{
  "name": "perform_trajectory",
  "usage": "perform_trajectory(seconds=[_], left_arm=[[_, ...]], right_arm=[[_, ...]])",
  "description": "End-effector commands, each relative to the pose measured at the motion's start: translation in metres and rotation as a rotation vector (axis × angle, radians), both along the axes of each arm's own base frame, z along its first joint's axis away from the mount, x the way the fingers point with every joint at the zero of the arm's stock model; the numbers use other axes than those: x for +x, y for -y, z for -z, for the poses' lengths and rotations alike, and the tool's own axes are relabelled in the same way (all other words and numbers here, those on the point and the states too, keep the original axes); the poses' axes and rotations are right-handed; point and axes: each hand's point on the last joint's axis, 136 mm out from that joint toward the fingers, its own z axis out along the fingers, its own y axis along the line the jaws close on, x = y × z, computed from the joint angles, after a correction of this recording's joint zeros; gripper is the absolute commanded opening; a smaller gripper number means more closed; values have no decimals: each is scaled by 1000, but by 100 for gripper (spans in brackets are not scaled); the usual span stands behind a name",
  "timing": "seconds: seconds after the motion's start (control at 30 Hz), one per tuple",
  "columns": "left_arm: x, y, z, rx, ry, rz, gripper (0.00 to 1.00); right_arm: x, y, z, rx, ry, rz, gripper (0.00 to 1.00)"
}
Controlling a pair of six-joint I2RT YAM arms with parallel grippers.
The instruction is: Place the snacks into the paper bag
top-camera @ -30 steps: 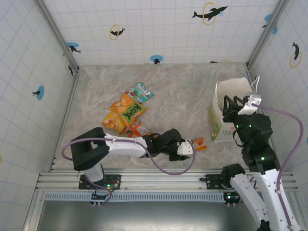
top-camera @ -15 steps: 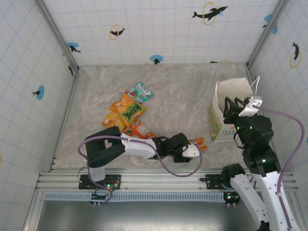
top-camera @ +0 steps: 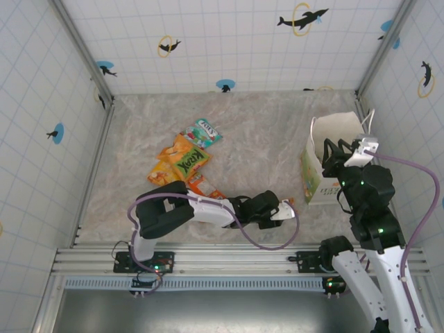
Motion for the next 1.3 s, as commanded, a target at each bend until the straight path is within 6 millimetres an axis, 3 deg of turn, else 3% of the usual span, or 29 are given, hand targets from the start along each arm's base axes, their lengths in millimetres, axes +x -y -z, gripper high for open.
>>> perform_trajectory(seconds=[0.0,0.13,0.33,0.57,0.7,0.93,1.27], left_arm=[[10,5,3,-11,-1,-63,53],[16,1,8,-12,-34,-106,48],[21,0,8,-19,-53,-115,30],[22,1,-3,-31,-62,-97,12],[24,-1,-13,-42,-68,-87,8],[32,-10,-43,-70,-90,-82,7],[53,-43,-105,-58,-154,-89,6]], right_arm=[[-5,2,-20,10,44,3,43],[-6,2,-20,19,44,2,43],[-7,3,-20,15,46,6,43],[-8,5,-22,2,55,13,43],[-10,6,-26,-8,68,17,43],[-11,1,-39,-47,119,-14,43],[-1,-37,-73,-151,244,-208,43]])
